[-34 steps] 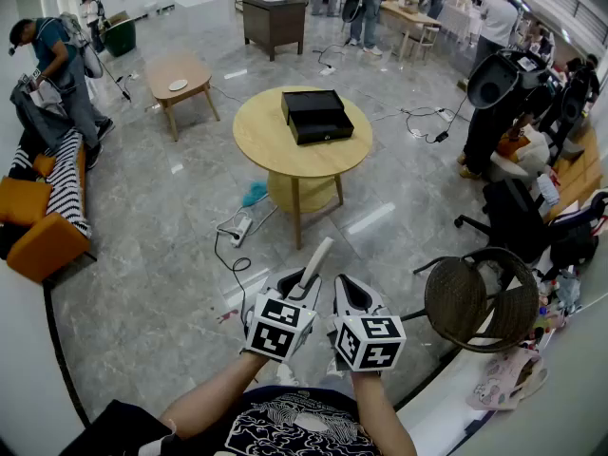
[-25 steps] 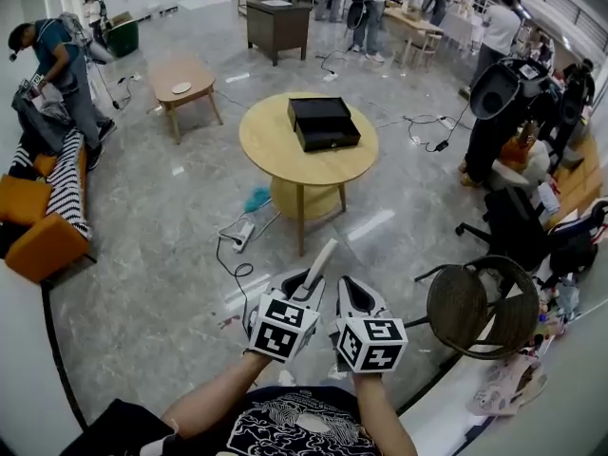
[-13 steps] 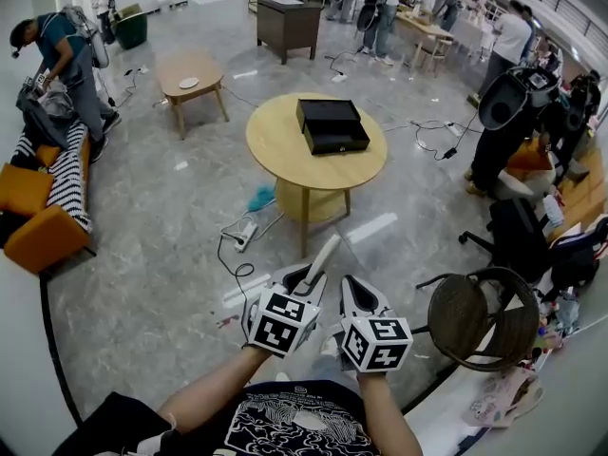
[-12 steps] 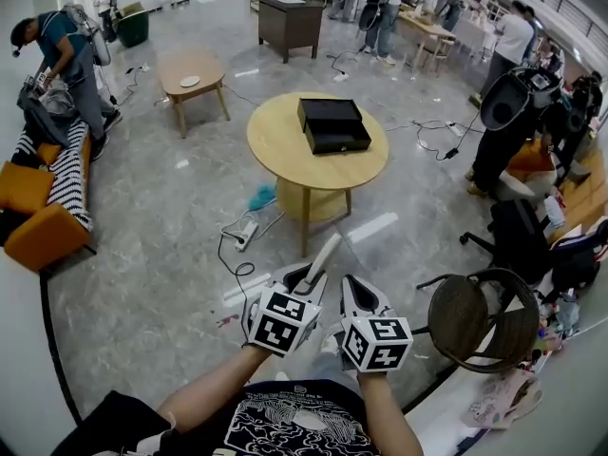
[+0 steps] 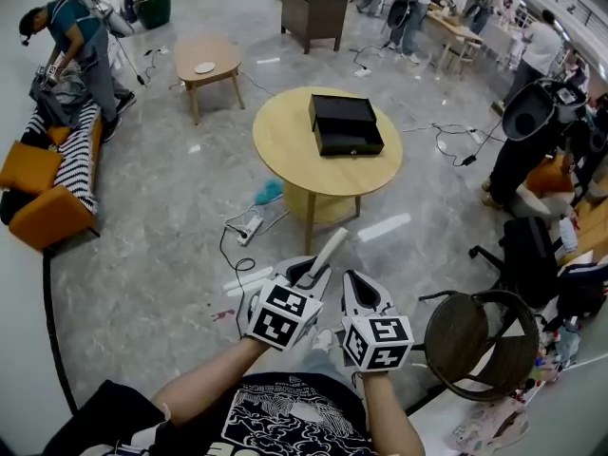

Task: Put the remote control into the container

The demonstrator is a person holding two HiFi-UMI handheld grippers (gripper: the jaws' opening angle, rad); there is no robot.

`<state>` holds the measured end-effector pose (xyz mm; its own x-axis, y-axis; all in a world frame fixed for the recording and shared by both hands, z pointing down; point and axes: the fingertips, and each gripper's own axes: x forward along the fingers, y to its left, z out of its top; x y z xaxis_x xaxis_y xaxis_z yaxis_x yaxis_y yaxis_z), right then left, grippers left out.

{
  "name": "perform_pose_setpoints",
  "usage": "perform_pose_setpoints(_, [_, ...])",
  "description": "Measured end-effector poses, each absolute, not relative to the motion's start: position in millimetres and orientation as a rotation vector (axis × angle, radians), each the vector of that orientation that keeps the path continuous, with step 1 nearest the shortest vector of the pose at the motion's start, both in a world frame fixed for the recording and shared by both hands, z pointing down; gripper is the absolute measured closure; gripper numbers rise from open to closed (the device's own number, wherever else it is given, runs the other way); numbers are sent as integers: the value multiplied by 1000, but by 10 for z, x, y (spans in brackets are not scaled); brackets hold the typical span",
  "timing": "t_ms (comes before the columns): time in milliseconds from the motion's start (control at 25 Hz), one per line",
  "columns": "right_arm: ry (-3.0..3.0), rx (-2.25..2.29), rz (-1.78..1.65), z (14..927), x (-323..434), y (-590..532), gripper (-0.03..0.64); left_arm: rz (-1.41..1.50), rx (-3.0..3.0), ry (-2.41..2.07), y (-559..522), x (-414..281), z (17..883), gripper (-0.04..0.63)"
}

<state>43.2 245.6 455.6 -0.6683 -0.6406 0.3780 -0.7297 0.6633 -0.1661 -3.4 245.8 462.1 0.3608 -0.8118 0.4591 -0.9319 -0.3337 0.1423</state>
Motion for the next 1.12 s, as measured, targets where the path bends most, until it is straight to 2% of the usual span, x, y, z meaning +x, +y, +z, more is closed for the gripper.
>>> perform_pose_setpoints(360, [-2629, 1024, 388, 4550, 739, 1647, 594, 425, 2207, -1529, 1675, 275, 4634, 495])
perform_pose_setpoints(680, [-2651, 976, 529, 4605, 1003, 1126, 594, 458, 2180, -1538, 1133, 526, 4668, 495])
perform_pose_setpoints(1120, [-2665, 905, 554, 4647, 1109, 610, 594, 454, 2182, -1565, 650, 673, 4689, 495])
